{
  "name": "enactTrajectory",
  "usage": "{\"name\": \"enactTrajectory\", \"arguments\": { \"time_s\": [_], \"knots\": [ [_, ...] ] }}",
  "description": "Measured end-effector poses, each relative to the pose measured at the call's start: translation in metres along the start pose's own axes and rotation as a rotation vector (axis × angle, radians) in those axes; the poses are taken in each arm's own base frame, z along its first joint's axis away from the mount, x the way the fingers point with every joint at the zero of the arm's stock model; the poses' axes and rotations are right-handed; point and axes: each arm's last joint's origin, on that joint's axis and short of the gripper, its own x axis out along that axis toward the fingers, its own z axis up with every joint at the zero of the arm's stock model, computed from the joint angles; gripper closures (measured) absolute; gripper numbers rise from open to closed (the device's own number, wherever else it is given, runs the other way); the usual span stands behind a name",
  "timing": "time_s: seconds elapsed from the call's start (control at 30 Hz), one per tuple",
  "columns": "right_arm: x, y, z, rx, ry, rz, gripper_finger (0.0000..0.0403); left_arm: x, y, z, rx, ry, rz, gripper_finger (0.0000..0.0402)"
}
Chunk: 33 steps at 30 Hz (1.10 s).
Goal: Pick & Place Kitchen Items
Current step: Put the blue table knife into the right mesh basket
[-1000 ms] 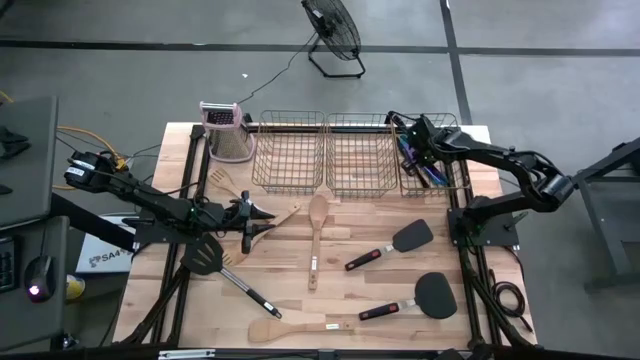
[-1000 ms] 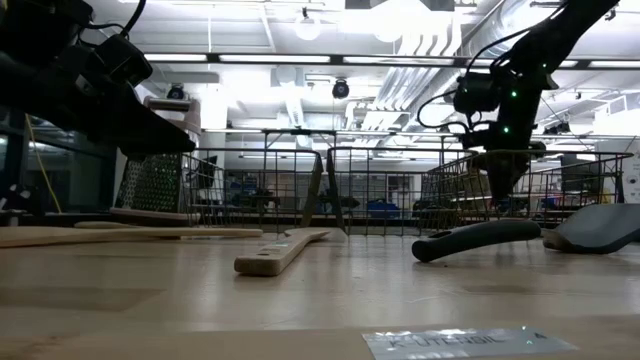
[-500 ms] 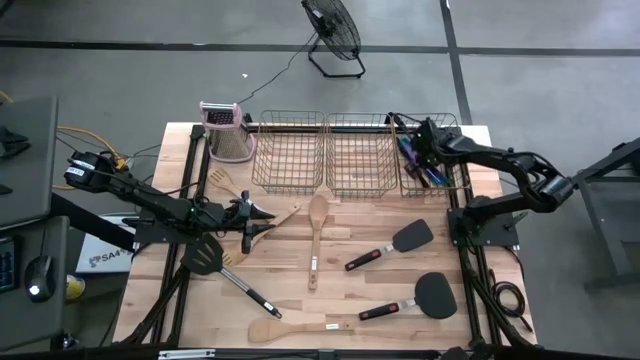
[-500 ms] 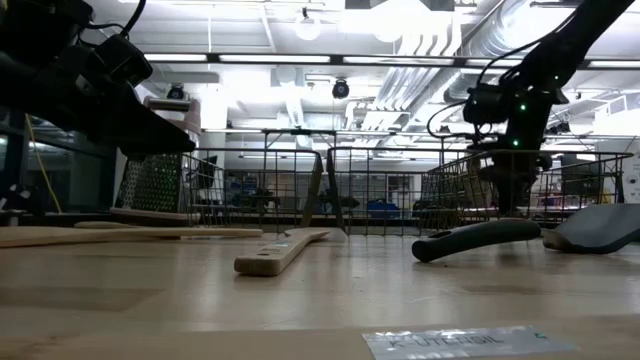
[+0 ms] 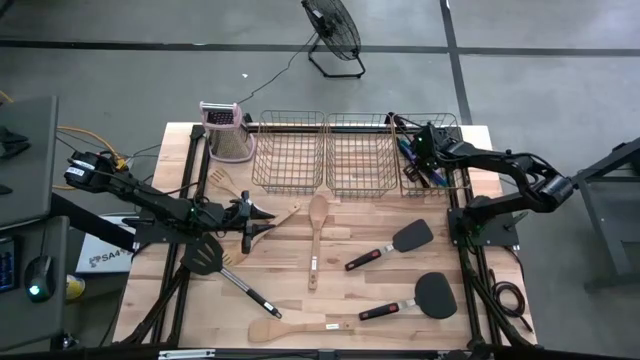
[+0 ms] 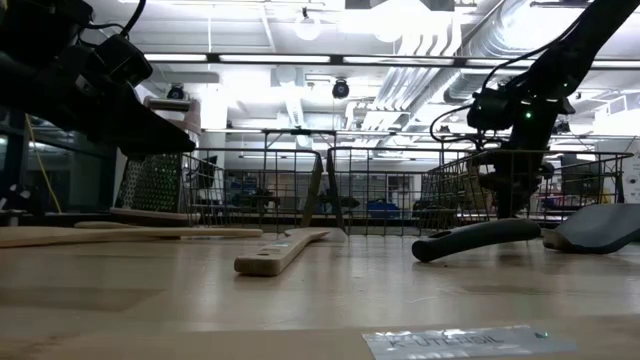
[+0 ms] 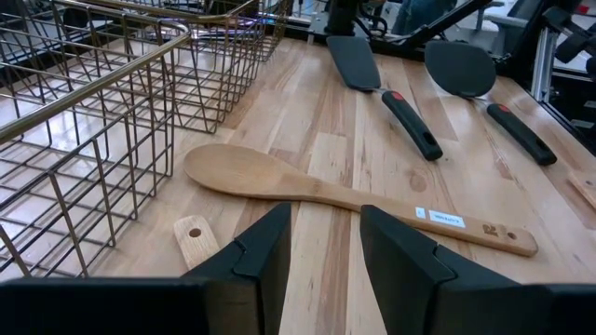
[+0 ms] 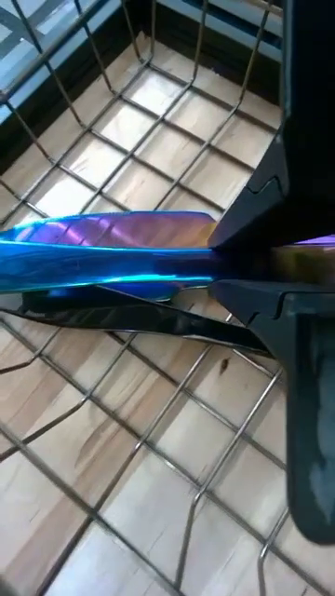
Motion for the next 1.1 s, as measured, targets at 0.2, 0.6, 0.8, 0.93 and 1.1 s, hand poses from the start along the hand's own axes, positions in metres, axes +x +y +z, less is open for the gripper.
{"name": "enactTrajectory", "arguments": {
  "time_s": [0.2, 0.6, 0.8, 0.93, 1.1],
  "knots": [
    [0.0, 0.0002, 0.0005, 0.004, -0.005, 0.008, 0.0353, 0.0, 0.0, 0.0, 0.0, 0.0, 0.0, 0.0272],
    [-0.0001, 0.0006, 0.0008, 0.022, -0.008, 0.021, 0.0349, 0.0, 0.0, 0.0, 0.0, 0.0, 0.0, 0.0272],
    [-0.0001, 0.0006, 0.0016, 0.033, -0.015, 0.02, 0.0348, 0.0, 0.0, 0.0, 0.0, 0.0, 0.0, 0.0272],
    [-0.0002, 0.0002, 0.0039, 0.075, -0.038, 0.015, 0.0347, 0.0, 0.0, 0.0, 0.0, 0.0, 0.0, 0.0272],
    [-0.0003, 0.0002, 0.0047, 0.098, -0.046, 0.016, 0.0347, 0.0, 0.0, 0.0, 0.0, 0.0, 0.0, 0.0272]
  ]
}}
